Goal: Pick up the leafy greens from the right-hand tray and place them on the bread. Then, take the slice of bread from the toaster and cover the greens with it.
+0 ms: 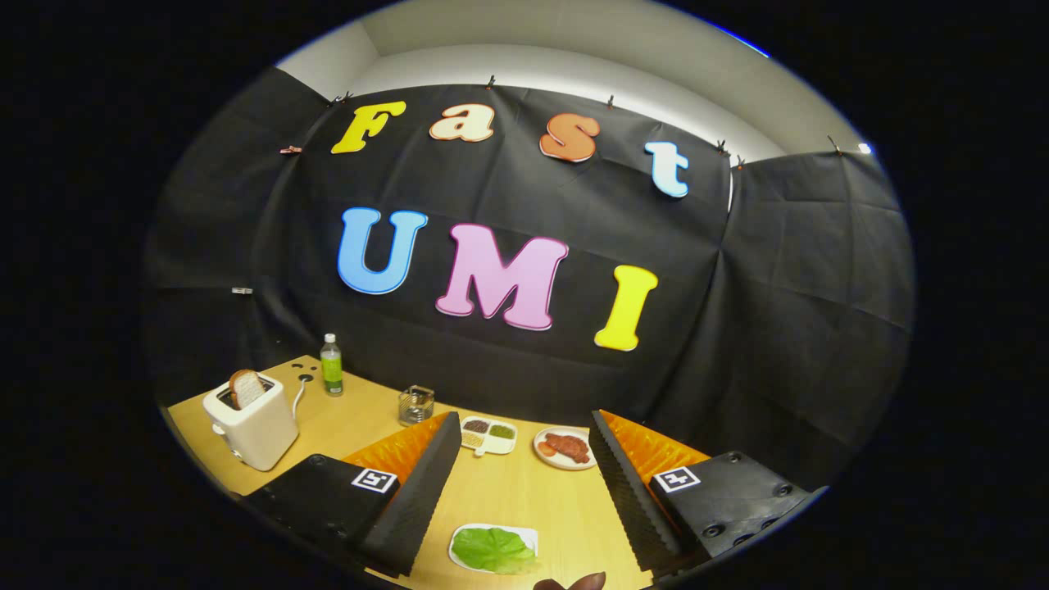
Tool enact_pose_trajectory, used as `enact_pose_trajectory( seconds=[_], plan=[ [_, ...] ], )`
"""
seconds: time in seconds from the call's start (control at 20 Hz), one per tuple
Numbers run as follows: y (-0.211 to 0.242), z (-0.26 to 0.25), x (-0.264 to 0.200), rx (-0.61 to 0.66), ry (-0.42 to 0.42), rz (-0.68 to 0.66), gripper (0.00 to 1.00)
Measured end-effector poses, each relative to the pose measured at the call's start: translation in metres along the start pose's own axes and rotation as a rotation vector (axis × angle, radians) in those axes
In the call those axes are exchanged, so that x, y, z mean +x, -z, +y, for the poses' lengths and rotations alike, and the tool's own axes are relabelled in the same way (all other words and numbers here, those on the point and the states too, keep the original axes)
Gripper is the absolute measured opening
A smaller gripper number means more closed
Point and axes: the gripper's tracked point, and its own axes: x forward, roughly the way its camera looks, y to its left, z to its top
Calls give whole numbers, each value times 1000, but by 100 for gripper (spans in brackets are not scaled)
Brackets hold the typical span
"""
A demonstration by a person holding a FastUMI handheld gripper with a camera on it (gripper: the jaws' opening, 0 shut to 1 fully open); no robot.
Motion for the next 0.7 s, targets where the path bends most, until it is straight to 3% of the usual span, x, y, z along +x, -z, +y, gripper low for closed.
enact_pose_trajectory(
  seconds=[0.35, 0.7],
  plan=[
    [100, -14, 17, -64, -99, 223, 98],
    [232, 8, 30, -119, -344, 513, 95]
  ],
)
